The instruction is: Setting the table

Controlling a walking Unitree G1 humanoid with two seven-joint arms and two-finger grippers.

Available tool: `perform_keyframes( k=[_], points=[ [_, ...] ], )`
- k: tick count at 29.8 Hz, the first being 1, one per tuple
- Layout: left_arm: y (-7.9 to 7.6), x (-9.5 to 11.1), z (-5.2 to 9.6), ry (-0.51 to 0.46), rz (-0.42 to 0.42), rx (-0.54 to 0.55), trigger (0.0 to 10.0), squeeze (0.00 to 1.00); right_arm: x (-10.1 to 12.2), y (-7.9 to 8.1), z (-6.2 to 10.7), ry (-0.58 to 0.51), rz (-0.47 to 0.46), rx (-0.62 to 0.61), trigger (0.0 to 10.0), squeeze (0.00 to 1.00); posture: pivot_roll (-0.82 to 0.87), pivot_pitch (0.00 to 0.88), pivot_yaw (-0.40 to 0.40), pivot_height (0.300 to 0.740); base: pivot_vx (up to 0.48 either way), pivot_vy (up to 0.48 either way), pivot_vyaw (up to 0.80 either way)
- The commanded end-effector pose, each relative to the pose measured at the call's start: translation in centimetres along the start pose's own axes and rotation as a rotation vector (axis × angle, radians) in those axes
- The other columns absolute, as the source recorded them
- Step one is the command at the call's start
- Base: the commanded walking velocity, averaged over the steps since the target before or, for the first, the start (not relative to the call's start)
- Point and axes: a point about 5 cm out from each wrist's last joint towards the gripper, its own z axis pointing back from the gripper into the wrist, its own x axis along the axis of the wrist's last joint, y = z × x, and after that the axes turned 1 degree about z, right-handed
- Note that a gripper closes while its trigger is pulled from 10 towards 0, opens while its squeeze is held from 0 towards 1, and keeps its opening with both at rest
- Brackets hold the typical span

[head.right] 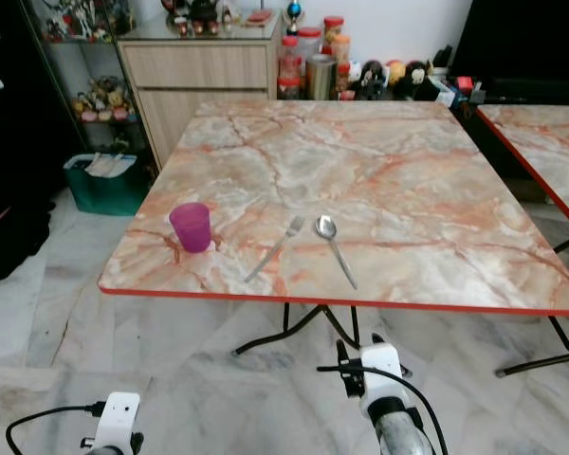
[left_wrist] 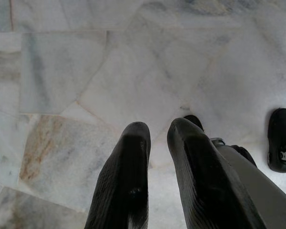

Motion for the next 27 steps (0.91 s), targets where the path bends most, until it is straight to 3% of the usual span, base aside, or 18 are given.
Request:
perform_keyframes(
  k=[1, 2, 6, 9, 11, 12, 17, 22, 25, 27],
  points=[
    [0.2, -0.1, 0.0, 0.009, -0.016, 0.005, 10.0, 0.0, 2.4, 0.7, -1.1, -0.095, 0.0, 0.023, 10.0, 0.0, -0.07, 0.0, 0.022, 0.728, 0.0, 0.0, 0.0],
    [0.2, -0.1, 0.0, 0.009, -0.016, 0.005, 10.0, 0.0, 2.4, 0.7, -1.1, -0.095, 0.0, 0.023, 10.0, 0.0, -0.07, 0.0, 0.022, 0.728, 0.0, 0.0, 0.0],
    [0.2, 0.1, 0.0, 0.003, -0.005, 0.01, 10.0, 0.0, 6.1, 0.9, -3.5, -0.211, -0.018, 0.015, 10.0, 0.0, -0.07, 0.0, 0.025, 0.728, 0.0, 0.0, 0.0],
    [0.2, 0.2, 0.0, 0.0, -0.004, 0.011, 10.0, 0.0, 6.8, 0.9, -4.3, -0.216, -0.024, 0.007, 10.0, 0.0, -0.08, 0.0, 0.027, 0.728, 0.0, 0.0, 0.0],
    [0.1, 0.5, -0.1, -0.009, 0.003, 0.015, 10.0, 0.0, 8.1, 0.2, -6.3, -0.205, -0.085, -0.058, 10.0, 0.0, -0.06, 0.0, 0.026, 0.728, 0.0, 0.0, 0.0],
    [0.1, 0.5, -0.1, -0.01, 0.003, 0.015, 10.0, 0.0, 8.3, 0.1, -6.6, -0.202, -0.097, -0.069, 10.0, 0.0, -0.06, 0.0, 0.026, 0.728, 0.0, 0.0, 0.0],
    [0.2, 1.0, -0.2, -0.024, 0.009, 0.021, 10.0, 0.0, 11.6, 0.2, -8.5, -0.237, -0.055, -0.047, 10.0, 0.0, -0.06, 0.0, 0.025, 0.728, 0.049, 0.0, 0.0],
    [0.4, 1.0, -0.2, -0.023, 0.015, 0.032, 10.0, 0.0, 12.6, 0.2, -9.2, -0.255, -0.039, -0.034, 10.0, 0.0, -0.06, 0.0, 0.023, 0.728, 0.25, 0.0, 0.0],
    [0.5, 0.9, -0.1, -0.021, 0.013, 0.032, 10.0, 0.0, 12.1, 0.1, -9.7, -0.174, 0.037, -0.065, 10.0, 0.0, -0.06, 0.0, 0.028, 0.728, 0.26, 0.0, 0.0],
    [0.4, 0.9, -0.1, -0.021, 0.009, 0.03, 10.0, 0.0, 12.2, 0.1, -9.7, -0.19, -0.014, -0.074, 10.0, 0.0, -0.06, 0.0, 0.028, 0.728, 0.281, 0.0, 0.0]
  ],
)
